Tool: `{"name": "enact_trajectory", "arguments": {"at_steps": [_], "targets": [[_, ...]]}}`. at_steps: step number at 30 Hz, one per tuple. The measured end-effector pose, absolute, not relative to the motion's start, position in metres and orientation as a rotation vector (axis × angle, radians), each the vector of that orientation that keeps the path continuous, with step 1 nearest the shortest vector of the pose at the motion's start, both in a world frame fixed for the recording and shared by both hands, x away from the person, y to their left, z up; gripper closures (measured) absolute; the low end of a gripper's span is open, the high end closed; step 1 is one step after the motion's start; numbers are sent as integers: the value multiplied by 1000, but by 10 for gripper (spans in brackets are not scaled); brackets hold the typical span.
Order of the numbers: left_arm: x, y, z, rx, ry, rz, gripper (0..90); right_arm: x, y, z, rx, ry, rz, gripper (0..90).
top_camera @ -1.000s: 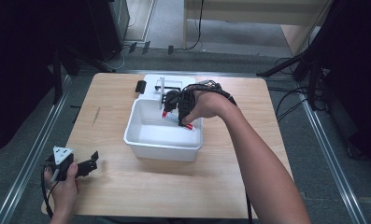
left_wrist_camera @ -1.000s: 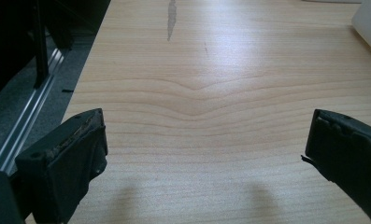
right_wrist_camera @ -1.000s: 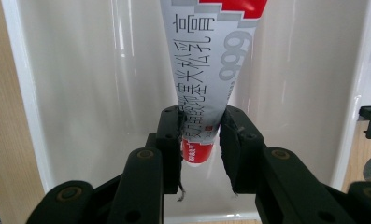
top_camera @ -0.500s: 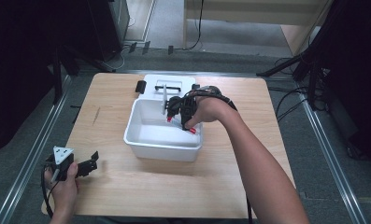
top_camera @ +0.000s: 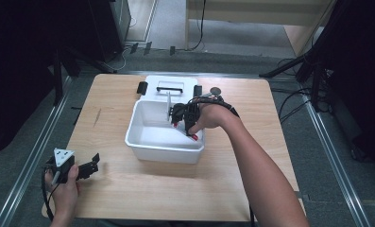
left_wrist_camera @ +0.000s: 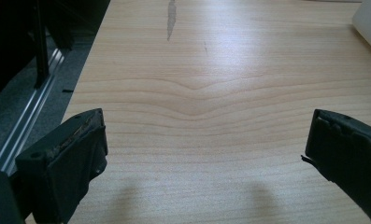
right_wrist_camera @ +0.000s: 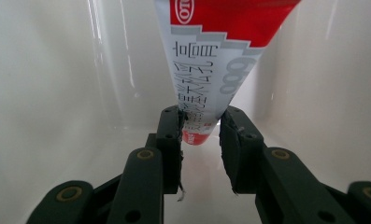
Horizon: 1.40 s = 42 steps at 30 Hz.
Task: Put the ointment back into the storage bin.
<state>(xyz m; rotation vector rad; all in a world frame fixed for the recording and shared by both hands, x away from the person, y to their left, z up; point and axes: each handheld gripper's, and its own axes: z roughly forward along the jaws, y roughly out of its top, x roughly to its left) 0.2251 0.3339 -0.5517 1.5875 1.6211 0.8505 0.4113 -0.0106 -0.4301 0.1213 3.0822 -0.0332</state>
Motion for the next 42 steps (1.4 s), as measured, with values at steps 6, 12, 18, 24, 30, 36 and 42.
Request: {"name": "enact_trajectory", "arguments": {"at_steps": [6,12,18,24,30,36,42], "targets": [[225,334,-552,1589,1621,853,0,410,-11,-433,115,3070,-40,765],[225,334,-552,1591,1621,851,0,411,-12,-431,123,3071,-14,738],[225,333,-552,1588,1619,854,0,410,-16,-425,152,3065,24,681],[225,333,-552,1591,1618,856,0,405,-24,-408,194,3063,93,523],[225,333,-552,1591,1620,858,0,402,-36,-392,248,3048,131,434],[225,333,-552,1590,1622,858,0,398,-56,-376,337,3006,168,280],[225,333,-552,1589,1625,859,0,396,-79,-365,417,2927,213,136]]}}
